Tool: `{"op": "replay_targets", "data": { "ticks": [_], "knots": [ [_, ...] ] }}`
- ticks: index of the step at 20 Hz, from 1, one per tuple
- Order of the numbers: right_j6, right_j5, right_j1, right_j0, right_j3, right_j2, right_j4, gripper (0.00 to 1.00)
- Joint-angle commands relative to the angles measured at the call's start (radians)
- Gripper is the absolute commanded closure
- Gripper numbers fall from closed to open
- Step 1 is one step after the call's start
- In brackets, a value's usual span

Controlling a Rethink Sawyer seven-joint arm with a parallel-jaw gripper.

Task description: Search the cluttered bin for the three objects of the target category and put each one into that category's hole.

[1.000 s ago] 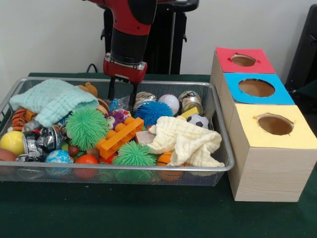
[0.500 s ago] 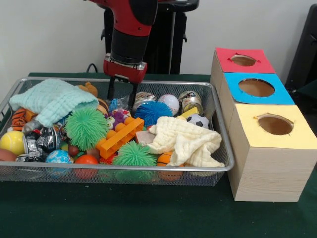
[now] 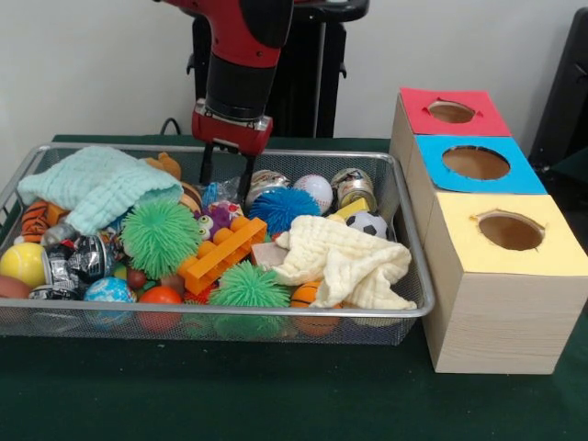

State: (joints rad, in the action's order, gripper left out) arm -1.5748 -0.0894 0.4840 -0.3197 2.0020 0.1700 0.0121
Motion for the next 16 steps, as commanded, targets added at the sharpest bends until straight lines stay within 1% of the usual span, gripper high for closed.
{"op": "replay_targets", "data": {
  "ticks": [1, 7, 10, 16],
  "knots": [
    [-0.203, 0.106, -0.175, -0.053, -0.067, -0.085, -0.082, 0.00],
    [-0.272, 0.036, -0.180, -0.099, -0.034, -0.136, -0.127, 0.00],
    [-0.314, 0.007, -0.170, -0.109, -0.014, -0.157, -0.162, 0.00],
    [-0.349, -0.003, -0.159, -0.142, 0.027, -0.196, -0.228, 0.00]
  ]
}}
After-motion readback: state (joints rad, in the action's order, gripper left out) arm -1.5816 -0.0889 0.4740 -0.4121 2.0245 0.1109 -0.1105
